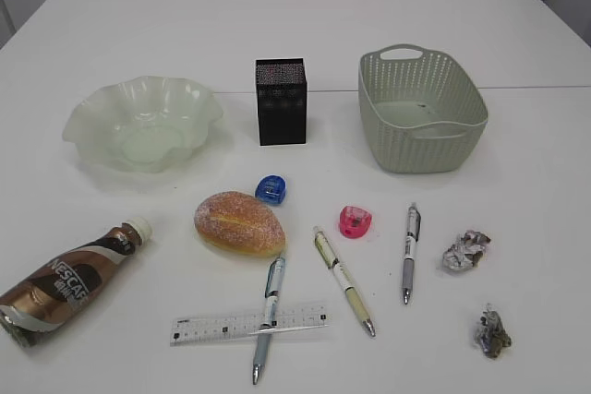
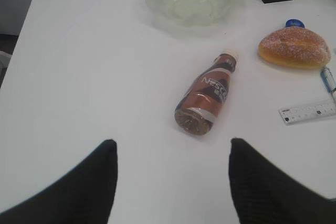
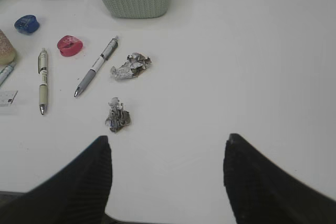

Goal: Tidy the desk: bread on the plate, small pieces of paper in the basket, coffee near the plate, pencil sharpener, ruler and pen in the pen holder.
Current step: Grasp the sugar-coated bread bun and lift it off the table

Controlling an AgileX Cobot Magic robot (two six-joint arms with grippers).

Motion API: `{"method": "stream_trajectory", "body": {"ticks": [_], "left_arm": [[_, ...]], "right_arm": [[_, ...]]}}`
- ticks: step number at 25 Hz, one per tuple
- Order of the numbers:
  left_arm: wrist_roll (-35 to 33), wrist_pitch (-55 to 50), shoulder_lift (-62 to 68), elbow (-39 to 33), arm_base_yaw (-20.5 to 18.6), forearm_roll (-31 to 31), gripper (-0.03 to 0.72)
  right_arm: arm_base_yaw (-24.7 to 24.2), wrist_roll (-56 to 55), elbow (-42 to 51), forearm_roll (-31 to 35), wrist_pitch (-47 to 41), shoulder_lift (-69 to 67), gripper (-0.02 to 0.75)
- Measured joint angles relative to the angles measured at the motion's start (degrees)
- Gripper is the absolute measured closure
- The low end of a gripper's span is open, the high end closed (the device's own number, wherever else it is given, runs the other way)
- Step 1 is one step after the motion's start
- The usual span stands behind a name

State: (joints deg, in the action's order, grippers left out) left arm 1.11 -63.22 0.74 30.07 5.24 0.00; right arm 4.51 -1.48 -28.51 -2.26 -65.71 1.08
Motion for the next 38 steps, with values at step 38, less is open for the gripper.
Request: {"method": "stream_trajectory", "body": {"ticks": [38], "left_arm": [[-0.11, 0.75, 16.78, 14.82, 0.0, 5.06, 0.202]], "right_arm": [[0.0, 0.0, 0.0, 2.26, 0.0, 0.0, 0.248]]}}
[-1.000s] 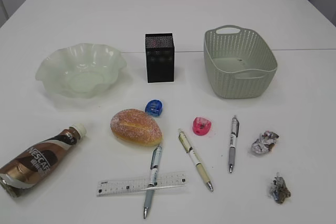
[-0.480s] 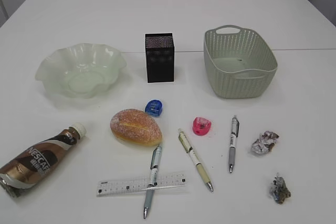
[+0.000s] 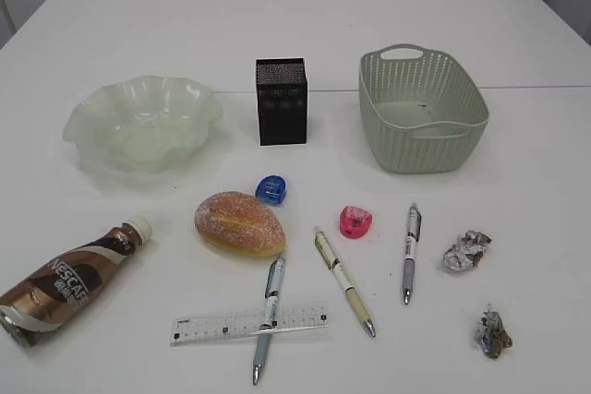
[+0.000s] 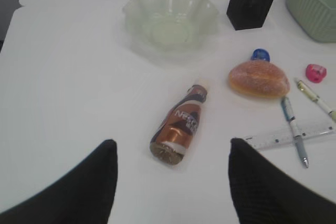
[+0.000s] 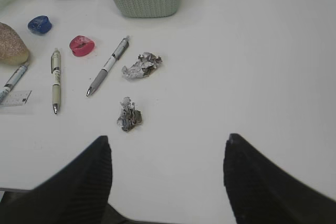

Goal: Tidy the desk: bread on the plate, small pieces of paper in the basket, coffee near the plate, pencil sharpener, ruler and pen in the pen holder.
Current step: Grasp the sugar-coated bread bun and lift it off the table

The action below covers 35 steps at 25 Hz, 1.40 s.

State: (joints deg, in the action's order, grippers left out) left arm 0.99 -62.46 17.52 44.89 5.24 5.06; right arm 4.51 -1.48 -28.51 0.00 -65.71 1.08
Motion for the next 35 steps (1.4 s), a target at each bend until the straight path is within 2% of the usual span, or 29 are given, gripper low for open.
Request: {"method": "stream_trajectory", "body": {"ticks": [6, 13, 21, 28, 31, 35], "left_arm": [[-0.38, -0.09, 15.01, 11.73, 0.0, 5.14, 0.202], [0.48, -7.91, 33.93, 21.96, 0.0, 9.54, 0.202], [4.85, -9.26, 47.77, 30.45, 0.23, 11.9, 0.195], [7.53, -9.26, 54.36, 32.4, 0.45, 15.92, 0.186], [7.74, -9.26, 56.34, 32.53, 2.69, 16.33, 0.181], [7.74, -9.26, 60.15, 32.53, 8.67, 16.23, 0.18]], "right_arm": [[0.0, 0.0, 0.0, 0.0, 0.0, 0.0, 0.248], [0.0, -7.4, -0.75, 2.18, -4.09, -0.61, 0.248], [0.0, -10.08, -4.15, 5.02, -6.8, -16.28, 0.248], [0.0, -10.43, -10.48, 6.25, -6.8, -34.41, 0.248], [0.0, -10.43, -13.08, 7.71, -6.61, -42.12, 0.248], [0.0, -10.32, -16.67, 7.81, -6.08, -51.08, 0.248]]}}
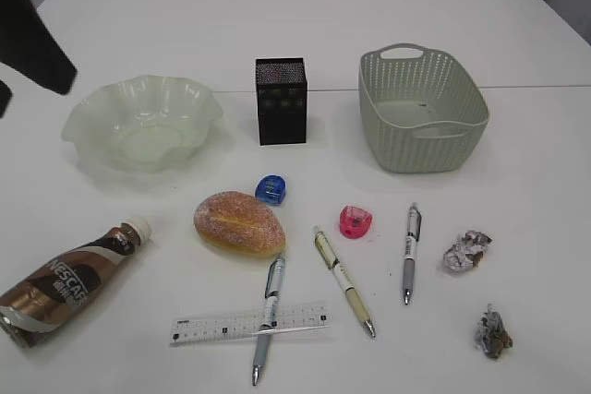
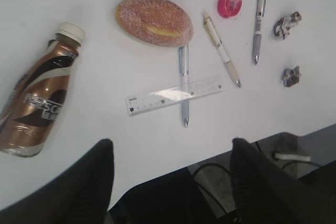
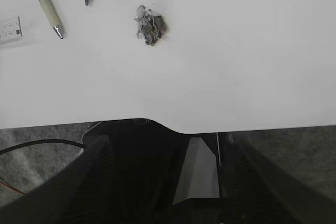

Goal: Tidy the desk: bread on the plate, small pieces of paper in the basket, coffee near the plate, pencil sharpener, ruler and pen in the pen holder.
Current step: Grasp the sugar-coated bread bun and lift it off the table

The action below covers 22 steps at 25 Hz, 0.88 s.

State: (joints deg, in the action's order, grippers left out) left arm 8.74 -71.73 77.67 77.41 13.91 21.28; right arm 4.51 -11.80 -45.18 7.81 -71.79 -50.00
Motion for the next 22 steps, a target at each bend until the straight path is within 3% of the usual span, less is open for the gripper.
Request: {"method": "stream_trajectory", "body": {"ticks": [5, 14, 22], "left_arm": [[0.0, 0.1, 6.85, 2.2, 5.14, -1.87, 0.18], [11.18, 0.84, 16.7, 5.89, 5.59, -7.5, 0.179], [13.8, 3.58, 20.58, 5.89, 5.71, -0.84, 0.179]], "right_arm": [[0.0, 1.68, -3.29, 0.0, 0.49, -9.13, 0.248], [0.0, 2.26, -6.15, 0.0, 0.96, -17.07, 0.248], [0.0, 3.67, -6.15, 0.0, 1.06, -18.01, 0.248]]}}
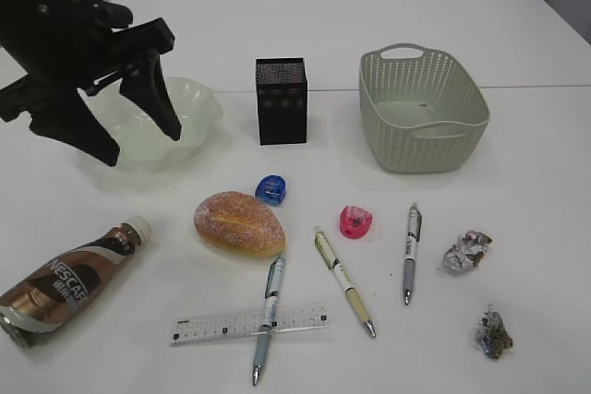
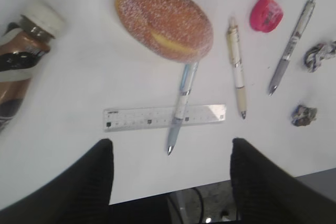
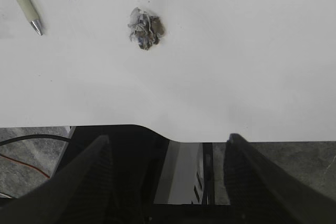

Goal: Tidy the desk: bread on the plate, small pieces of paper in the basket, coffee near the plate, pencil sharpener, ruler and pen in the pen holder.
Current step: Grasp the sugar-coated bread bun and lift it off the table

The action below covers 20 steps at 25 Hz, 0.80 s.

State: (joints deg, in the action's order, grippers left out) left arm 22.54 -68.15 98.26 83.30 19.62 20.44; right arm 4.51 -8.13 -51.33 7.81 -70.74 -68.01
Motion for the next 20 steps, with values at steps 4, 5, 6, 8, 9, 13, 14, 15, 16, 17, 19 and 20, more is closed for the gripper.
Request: {"method": "stream_trajectory", "body": {"ticks": [4, 5, 6, 8, 9, 13, 14, 15, 16, 17, 19, 20], "left_arm": [[2.33, 5.25, 0.23, 0.0, 1.23, 1.72, 0.179], [2.47, 6.39, 0.23, 0.0, 1.72, 2.46, 0.179], [2.71, 7.59, 0.28, 0.0, 2.24, 3.09, 0.179], [2.69, 9.77, 0.28, 0.0, 3.26, 4.01, 0.179], [2.72, 10.49, 0.28, 0.0, 3.56, 4.28, 0.179], [2.83, 14.63, 0.28, 0.0, 3.93, 4.87, 0.179], [2.83, 15.73, 0.28, 0.0, 3.93, 5.3, 0.179], [3.2, 16.7, 0.28, 0.0, 3.93, 5.67, 0.179], [3.8, 17.32, 0.51, 0.0, 3.93, 6.06, 0.179], [4.87, 17.47, 0.86, 0.0, 3.93, 6.64, 0.179], [7.7, 17.05, 2.21, 0.14, 3.93, 6.75, 0.179], [9.63, 16.62, 3.42, 0.14, 3.93, 6.62, 0.179]], "right_arm": [[0.0, 0.41, 0.0, 0.0, 0.0, -0.09, 0.248], [0.0, 0.55, 0.0, 0.0, 0.0, -0.12, 0.248], [0.0, 0.69, 0.0, 0.0, 0.0, -0.12, 0.248], [0.0, 0.83, 0.0, 0.0, 0.0, -0.22, 0.248], [0.0, 0.87, 0.0, 0.0, 0.0, -0.22, 0.248], [0.0, 1.09, 0.0, 0.0, 0.0, -0.22, 0.248], [0.0, 1.09, 0.0, 0.0, 0.0, -0.22, 0.248], [0.0, 1.09, 0.0, 0.0, 0.0, -0.22, 0.248], [0.0, 1.09, 0.0, 0.0, 0.0, -0.22, 0.248], [0.0, 1.09, 0.0, 0.0, 0.0, -0.22, 0.248], [0.0, 1.09, 0.0, 0.0, 0.0, -0.22, 0.248], [0.0, 1.09, 0.0, 0.0, 0.0, -0.22, 0.248]]}}
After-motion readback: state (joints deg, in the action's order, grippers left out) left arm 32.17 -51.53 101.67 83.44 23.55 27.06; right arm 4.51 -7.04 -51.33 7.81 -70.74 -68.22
